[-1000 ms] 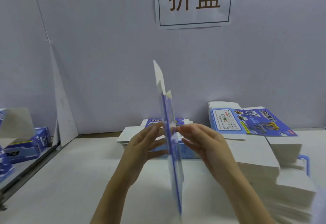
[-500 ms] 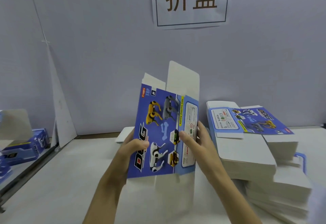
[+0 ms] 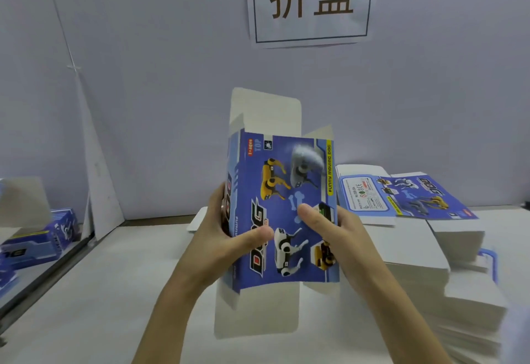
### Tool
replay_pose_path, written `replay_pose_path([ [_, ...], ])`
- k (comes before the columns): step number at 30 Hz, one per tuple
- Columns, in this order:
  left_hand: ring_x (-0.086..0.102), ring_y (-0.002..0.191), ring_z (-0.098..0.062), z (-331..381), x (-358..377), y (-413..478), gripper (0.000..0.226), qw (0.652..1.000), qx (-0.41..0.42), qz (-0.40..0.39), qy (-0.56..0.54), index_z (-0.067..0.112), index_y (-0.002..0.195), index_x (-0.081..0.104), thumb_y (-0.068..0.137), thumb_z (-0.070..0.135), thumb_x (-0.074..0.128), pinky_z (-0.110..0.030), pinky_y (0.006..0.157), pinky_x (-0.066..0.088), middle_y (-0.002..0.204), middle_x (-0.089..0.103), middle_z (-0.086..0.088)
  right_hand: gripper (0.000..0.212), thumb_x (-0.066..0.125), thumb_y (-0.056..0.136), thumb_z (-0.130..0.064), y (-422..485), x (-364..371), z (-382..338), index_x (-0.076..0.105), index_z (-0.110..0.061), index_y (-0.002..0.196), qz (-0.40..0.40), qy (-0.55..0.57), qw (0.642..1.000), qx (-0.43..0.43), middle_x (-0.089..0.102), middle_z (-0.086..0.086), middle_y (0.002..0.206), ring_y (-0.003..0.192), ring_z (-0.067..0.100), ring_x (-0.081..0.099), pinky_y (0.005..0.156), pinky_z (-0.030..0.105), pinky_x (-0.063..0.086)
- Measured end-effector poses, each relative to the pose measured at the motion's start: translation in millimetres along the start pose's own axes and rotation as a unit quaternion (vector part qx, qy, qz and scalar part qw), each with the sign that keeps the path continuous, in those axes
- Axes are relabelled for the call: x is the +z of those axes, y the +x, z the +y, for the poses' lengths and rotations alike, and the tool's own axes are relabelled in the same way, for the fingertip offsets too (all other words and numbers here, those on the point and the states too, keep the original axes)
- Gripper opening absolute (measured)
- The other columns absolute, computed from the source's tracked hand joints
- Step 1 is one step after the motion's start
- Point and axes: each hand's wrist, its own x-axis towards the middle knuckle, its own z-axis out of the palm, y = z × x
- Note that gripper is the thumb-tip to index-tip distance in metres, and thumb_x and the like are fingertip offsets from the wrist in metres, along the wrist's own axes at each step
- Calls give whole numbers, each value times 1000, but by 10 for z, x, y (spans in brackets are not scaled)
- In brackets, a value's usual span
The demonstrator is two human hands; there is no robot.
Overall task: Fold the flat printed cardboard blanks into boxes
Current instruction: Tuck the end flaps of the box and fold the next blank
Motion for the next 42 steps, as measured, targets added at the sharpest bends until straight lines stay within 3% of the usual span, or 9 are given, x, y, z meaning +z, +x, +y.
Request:
replay_pose_path([
  [6, 74, 75, -29, -146, -122, 29, 51, 989, -47, 119, -69, 16, 106, 64, 71, 54, 63, -39, 61, 61, 91, 75, -10, 25, 67, 78, -33, 22, -133, 56, 74, -23, 57, 27, 20, 999, 34, 73, -1, 64, 58, 6, 70, 45, 13, 49],
  [9, 73, 69, -27, -185, -184, 52, 42, 986, -50, 152, -40, 17, 100, 60, 72, 49, 58, -37, 56, 61, 86, 75, -8, 49, 63, 88, -21, -2, -142, 67, 69, -36, 42, 28, 18, 998, 55, 64, -14, 47, 45, -8, 60, 36, 7, 40],
  [12, 74, 72, -27, -194, -173, 56, 46, 990, -50, 126, -39, 17, 103, 61, 72, 51, 59, -36, 57, 61, 87, 75, -9, 22, 72, 80, -35, 44, -153, 113, 76, -18, 67, 12, 21, 998, 63, 75, 2, 71, 67, 10, 73, 54, 16, 54],
  [15, 73, 78, -32, -196, -133, 47, 50, 992, -56, 103, -46, 15, 107, 61, 73, 51, 61, -47, 72, 60, 92, 75, -11, 56, 82, 68, -40, 50, -167, 94, 63, -6, 108, 13, 30, 997, 69, 76, 9, 94, 86, 25, 74, 76, 37, 60],
  [19, 74, 72, -27, -210, -63, 90, 42, 990, -39, 136, -16, 17, 101, 59, 72, 48, 59, -41, 64, 61, 85, 76, -5, 35, 69, 70, -47, 43, -176, 55, 64, -17, 87, 67, 33, 996, 52, 76, -6, 77, 72, 5, 72, 57, 17, 56],
  [28, 74, 70, -24, -214, -20, 86, 39, 990, -39, 133, -6, 20, 99, 57, 72, 48, 57, -33, 55, 60, 82, 76, 0, 84, 73, 48, -61, 33, -198, 35, 62, -7, 112, 108, 12, 990, 92, 68, 15, 113, 112, 34, 62, 100, 53, 48],
  [34, 74, 73, -18, -156, 91, 45, 41, 994, -28, 102, -1, 19, 101, 55, 74, 49, 55, -21, 50, 55, 86, 75, -1, 80, 70, 57, -54, 26, -182, 8, 57, 10, 103, 89, -4, 994, 60, 75, 14, 90, 84, 25, 73, 86, 45, 56],
  [38, 72, 89, -10, -30, 119, -15, 65, 999, 25, 42, -23, 34, 114, 50, 63, 60, 78, -19, 58, 55, 101, 71, 11, 53, 80, 63, -48, 1, -149, 7, 61, -17, 102, 10, -2, 1000, 22, 76, 5, 92, 85, 20, 74, 66, 28, 60],
  [42, 70, 98, -12, 22, 61, -30, 84, 999, 37, -27, 24, 38, 121, 45, 46, 50, 81, -23, 65, 58, 108, 69, 15, 65, 81, 56, -44, -13, -123, -27, 61, -17, 112, -22, -51, 998, -34, 74, 2, 99, 89, 17, 72, 69, 24, 57],
])
